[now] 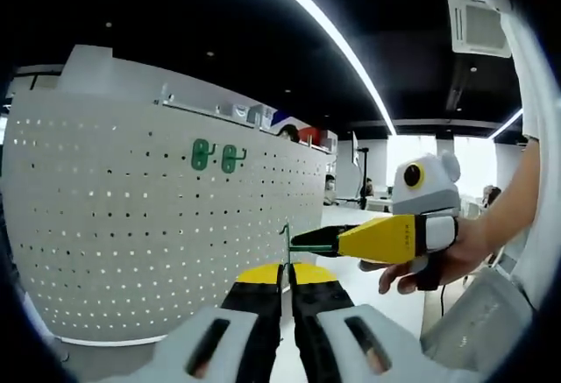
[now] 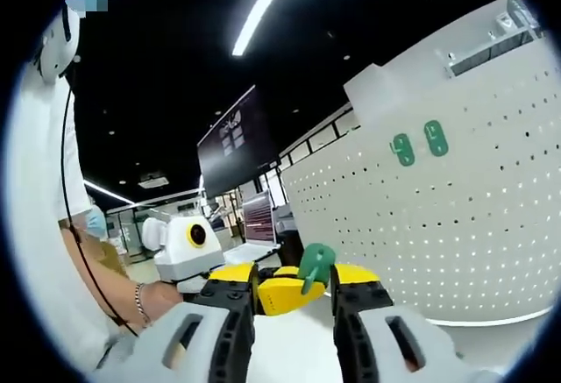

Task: Insert the hook assembly into the mounting plate slot until the hook locks in place.

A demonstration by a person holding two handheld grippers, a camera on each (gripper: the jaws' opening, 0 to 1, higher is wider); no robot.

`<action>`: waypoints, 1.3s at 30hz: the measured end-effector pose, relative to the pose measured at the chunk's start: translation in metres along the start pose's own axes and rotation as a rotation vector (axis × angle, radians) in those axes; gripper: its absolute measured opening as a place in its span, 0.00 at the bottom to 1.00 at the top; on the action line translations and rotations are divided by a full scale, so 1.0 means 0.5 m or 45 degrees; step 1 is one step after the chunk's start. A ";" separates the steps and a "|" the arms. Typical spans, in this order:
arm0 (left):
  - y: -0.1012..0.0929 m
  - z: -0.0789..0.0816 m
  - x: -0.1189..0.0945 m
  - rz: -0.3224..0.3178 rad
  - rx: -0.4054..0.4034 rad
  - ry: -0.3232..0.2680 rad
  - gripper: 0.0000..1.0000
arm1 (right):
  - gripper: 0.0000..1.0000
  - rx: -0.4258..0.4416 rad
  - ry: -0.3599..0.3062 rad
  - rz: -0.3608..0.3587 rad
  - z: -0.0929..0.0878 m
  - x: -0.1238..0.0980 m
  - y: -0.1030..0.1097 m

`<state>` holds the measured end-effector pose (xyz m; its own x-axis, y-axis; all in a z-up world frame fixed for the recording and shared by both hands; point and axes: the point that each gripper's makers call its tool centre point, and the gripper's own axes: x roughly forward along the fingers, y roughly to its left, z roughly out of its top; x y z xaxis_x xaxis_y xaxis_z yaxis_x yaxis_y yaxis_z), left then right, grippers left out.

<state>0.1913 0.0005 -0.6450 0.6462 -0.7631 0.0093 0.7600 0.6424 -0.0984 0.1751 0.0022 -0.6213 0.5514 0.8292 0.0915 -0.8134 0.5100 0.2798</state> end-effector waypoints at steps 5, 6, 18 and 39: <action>-0.002 0.001 -0.001 0.003 0.001 -0.003 0.02 | 0.21 -0.002 0.012 -0.007 -0.004 0.005 -0.001; -0.002 0.001 -0.002 0.007 0.004 -0.002 0.02 | 0.19 -0.001 0.015 -0.019 -0.005 0.004 -0.003; -0.001 0.001 -0.005 0.032 0.013 0.003 0.02 | 0.09 0.003 0.014 -0.082 -0.008 0.008 -0.017; 0.007 -0.011 -0.005 0.113 0.032 0.035 0.02 | 0.01 0.033 0.034 -0.187 -0.021 0.012 -0.036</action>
<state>0.1920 0.0042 -0.6508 0.7091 -0.7046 -0.0260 0.7016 0.7088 -0.0729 0.1913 0.0006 -0.6360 0.6591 0.7518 0.0225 -0.7189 0.6209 0.3126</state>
